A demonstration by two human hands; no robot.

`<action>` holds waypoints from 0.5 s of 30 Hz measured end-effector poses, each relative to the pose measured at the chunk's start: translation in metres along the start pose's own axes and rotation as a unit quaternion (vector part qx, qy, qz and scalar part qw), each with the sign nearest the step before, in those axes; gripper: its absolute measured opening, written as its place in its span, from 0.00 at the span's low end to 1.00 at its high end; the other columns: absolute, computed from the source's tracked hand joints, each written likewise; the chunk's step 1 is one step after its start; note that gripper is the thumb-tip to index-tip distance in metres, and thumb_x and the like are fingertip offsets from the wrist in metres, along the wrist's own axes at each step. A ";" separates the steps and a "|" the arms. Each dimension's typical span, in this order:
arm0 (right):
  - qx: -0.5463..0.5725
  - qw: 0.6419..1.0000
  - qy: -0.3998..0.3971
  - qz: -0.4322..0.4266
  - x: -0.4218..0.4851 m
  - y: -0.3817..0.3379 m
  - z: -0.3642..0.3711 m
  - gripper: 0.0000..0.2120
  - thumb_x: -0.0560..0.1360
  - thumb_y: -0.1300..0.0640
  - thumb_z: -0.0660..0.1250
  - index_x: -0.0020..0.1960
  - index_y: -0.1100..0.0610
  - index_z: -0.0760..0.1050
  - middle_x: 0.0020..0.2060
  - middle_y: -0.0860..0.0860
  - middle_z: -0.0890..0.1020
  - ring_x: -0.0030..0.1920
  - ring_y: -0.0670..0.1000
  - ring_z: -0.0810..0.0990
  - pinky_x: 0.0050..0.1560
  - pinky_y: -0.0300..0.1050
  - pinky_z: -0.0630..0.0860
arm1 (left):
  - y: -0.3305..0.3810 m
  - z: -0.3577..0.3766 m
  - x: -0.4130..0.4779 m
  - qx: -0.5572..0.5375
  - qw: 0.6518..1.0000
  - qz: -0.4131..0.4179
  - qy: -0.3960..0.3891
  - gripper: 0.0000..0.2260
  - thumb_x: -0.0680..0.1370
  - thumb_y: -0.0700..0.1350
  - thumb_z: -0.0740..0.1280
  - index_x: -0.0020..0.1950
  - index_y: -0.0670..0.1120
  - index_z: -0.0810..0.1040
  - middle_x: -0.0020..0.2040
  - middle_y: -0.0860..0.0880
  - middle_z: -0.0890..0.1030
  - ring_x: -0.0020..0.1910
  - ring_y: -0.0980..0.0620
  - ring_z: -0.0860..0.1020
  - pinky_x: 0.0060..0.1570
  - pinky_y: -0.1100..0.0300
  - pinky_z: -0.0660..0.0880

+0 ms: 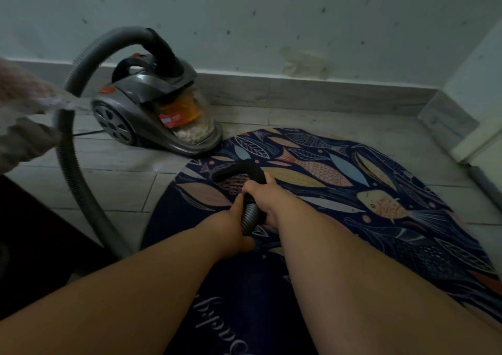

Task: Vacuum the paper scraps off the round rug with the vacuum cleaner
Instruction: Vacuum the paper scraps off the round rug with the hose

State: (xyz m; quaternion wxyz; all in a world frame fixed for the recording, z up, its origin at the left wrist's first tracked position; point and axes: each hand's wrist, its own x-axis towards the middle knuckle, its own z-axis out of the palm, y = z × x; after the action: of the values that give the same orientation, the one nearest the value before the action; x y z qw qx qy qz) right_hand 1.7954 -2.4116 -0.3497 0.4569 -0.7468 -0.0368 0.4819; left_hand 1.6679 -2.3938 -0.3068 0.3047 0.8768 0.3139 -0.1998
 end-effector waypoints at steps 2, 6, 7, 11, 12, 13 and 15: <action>-0.001 1.000 0.011 -0.003 0.001 0.002 -0.020 0.48 0.60 0.50 0.71 0.75 0.33 0.54 0.67 0.58 0.73 0.56 0.63 0.79 0.57 0.65 0.78 | 0.017 0.004 0.006 0.004 1.000 0.014 -0.009 0.46 0.75 0.50 0.67 0.75 0.51 0.30 0.63 0.44 0.74 0.55 0.47 0.76 0.50 0.59 0.71; 0.022 0.999 0.033 -0.015 -0.009 0.007 -0.059 0.39 0.66 0.53 0.68 0.74 0.39 0.60 0.57 0.59 0.77 0.54 0.62 0.80 0.57 0.64 0.78 | 0.050 0.011 0.014 0.023 0.999 0.038 -0.020 0.46 0.76 0.50 0.66 0.76 0.51 0.31 0.62 0.43 0.76 0.56 0.46 0.76 0.52 0.59 0.71; 0.027 0.999 0.042 -0.009 -0.009 0.009 -0.068 0.40 0.65 0.52 0.68 0.74 0.38 0.60 0.57 0.59 0.78 0.53 0.63 0.80 0.56 0.64 0.78 | 0.058 0.014 0.016 0.026 0.998 0.045 -0.023 0.45 0.76 0.50 0.66 0.76 0.51 0.31 0.62 0.43 0.76 0.56 0.46 0.76 0.51 0.59 0.71; 0.033 0.997 0.063 -0.003 -0.021 0.015 -0.098 0.41 0.67 0.52 0.69 0.76 0.38 0.57 0.57 0.59 0.77 0.53 0.63 0.80 0.55 0.66 0.79 | 0.082 0.023 0.024 0.046 0.996 0.058 -0.046 0.46 0.76 0.50 0.66 0.76 0.52 0.31 0.61 0.42 0.76 0.54 0.44 0.77 0.54 0.55 0.75; 0.033 0.997 0.071 -0.004 -0.024 0.017 -0.106 0.40 0.69 0.52 0.68 0.76 0.38 0.56 0.57 0.59 0.77 0.53 0.63 0.79 0.56 0.65 0.79 | 0.088 0.026 0.026 0.052 0.995 0.061 -0.051 0.46 0.76 0.50 0.66 0.75 0.53 0.30 0.61 0.41 0.76 0.54 0.44 0.77 0.54 0.53 0.76; 0.037 0.996 0.078 -0.004 -0.028 0.020 -0.116 0.39 0.71 0.53 0.68 0.77 0.38 0.54 0.57 0.59 0.76 0.53 0.63 0.79 0.56 0.64 0.79 | 0.096 0.029 0.028 0.059 0.994 0.067 -0.056 0.46 0.76 0.50 0.66 0.75 0.53 0.30 0.61 0.42 0.76 0.53 0.44 0.77 0.55 0.52 0.76; 0.044 0.995 0.092 0.003 -0.030 0.025 -0.132 0.41 0.70 0.53 0.67 0.77 0.38 0.53 0.58 0.59 0.76 0.53 0.63 0.79 0.56 0.65 0.79 | 0.110 0.035 0.030 0.066 0.993 0.076 -0.060 0.45 0.76 0.50 0.66 0.75 0.53 0.31 0.60 0.42 0.76 0.50 0.46 0.77 0.53 0.53 0.76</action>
State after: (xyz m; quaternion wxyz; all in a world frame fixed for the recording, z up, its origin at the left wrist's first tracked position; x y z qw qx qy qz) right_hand 1.8689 -2.5264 -0.3315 0.4898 -0.7671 0.0291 0.4133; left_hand 1.7577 -2.4718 -0.3041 0.2785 0.9027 0.2138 -0.2487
